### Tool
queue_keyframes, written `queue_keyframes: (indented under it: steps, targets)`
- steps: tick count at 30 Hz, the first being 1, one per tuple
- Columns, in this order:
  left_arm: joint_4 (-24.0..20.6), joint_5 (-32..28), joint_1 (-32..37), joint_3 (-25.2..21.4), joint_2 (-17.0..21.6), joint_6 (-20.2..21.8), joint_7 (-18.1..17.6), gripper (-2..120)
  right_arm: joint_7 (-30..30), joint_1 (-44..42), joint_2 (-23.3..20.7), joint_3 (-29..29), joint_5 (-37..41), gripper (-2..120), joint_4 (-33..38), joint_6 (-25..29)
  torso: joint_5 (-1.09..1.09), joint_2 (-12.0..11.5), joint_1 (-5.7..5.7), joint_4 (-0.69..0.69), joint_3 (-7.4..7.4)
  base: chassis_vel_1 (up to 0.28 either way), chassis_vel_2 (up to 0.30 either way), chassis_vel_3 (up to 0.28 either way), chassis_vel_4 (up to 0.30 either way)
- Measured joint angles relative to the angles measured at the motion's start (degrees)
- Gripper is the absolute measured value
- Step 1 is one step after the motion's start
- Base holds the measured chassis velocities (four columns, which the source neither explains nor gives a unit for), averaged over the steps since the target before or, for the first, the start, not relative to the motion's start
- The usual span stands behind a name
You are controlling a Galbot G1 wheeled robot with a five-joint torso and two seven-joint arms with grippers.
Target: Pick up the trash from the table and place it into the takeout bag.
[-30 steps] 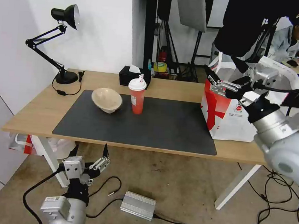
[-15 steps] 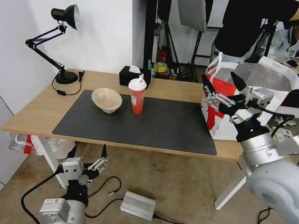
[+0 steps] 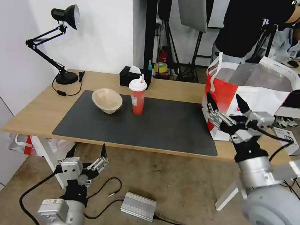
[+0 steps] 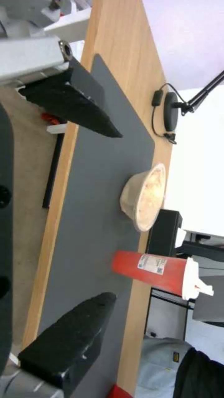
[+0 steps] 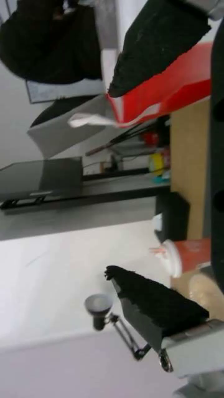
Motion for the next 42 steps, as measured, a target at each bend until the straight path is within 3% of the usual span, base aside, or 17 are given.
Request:
queue_keyframes:
  steps: [14,27,42]
  targets:
    - [0.2,-0.1,-0.5,0.2,-0.7,0.2,0.0,100,1.6,-12.3,11.4,-5.8,-18.0,100,-0.5,1.5,0.00,0.0,0.00,0.00,0.00,0.000,0.000,0.000,0.000]
    - [-0.3,-0.2,-0.5,-0.1,-1.0,0.1,0.0,100,2.5,-17.3,15.0,-8.7,-24.9,100,-1.3,2.1,0.00,0.0,0.00,0.00,0.00,0.000,0.000,0.000,0.000]
    - [-0.9,0.0,0.1,-0.8,-2.5,0.1,0.0,100,2.4,-19.3,15.9,-10.1,-28.2,100,-3.3,2.7,0.01,0.0,0.00,0.00,0.00,0.000,0.000,0.000,0.000]
